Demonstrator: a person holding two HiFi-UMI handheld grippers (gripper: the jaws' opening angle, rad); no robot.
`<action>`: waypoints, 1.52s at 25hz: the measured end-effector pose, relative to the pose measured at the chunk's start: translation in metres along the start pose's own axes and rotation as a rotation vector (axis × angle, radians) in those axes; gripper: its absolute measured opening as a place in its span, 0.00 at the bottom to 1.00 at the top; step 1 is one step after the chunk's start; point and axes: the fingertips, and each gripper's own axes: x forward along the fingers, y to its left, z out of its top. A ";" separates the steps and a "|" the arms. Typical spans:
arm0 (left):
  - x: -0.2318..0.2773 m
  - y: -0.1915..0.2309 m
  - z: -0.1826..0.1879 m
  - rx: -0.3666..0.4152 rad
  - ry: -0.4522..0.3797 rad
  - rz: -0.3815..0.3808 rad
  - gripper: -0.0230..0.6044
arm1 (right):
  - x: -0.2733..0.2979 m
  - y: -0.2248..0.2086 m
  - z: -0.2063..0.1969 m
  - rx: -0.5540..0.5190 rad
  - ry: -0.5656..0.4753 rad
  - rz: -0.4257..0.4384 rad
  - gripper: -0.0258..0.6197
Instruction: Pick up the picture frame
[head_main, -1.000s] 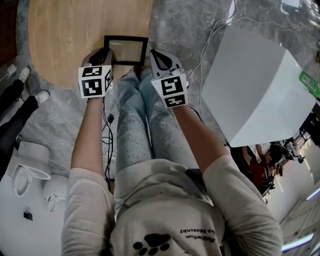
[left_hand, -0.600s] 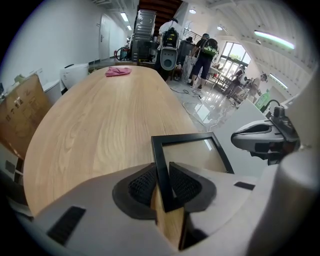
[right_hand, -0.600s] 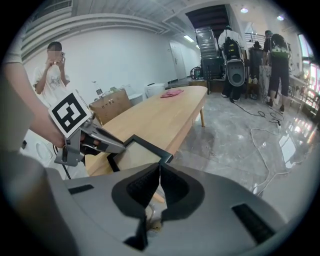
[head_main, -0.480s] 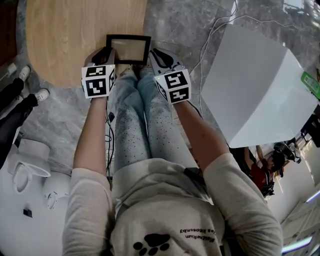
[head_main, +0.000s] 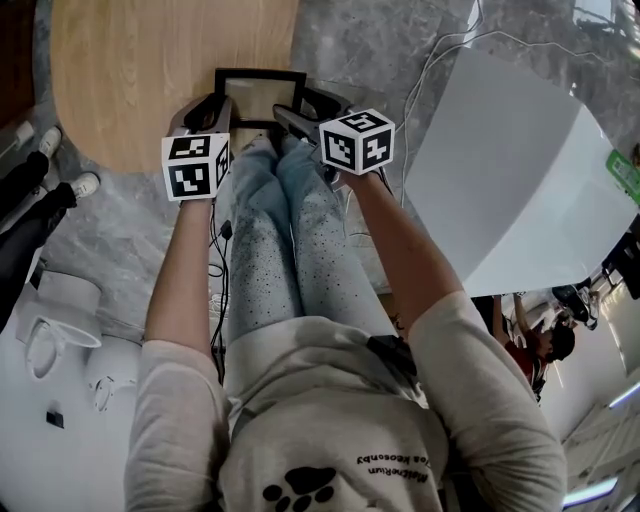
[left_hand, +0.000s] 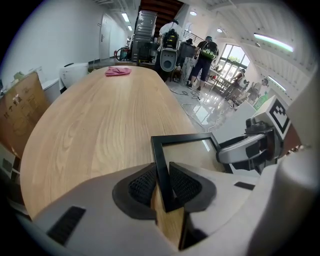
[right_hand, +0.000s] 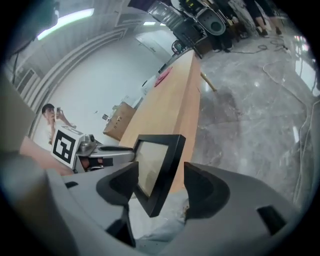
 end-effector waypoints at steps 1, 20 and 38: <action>0.000 0.000 0.000 0.002 0.001 -0.005 0.18 | 0.004 0.002 0.001 0.027 0.001 0.029 0.47; 0.008 -0.039 0.002 0.036 0.004 -0.138 0.18 | -0.010 0.025 -0.009 0.240 -0.014 0.246 0.31; -0.022 -0.040 0.011 -0.003 -0.053 -0.133 0.15 | -0.028 0.059 0.008 0.224 -0.123 0.128 0.06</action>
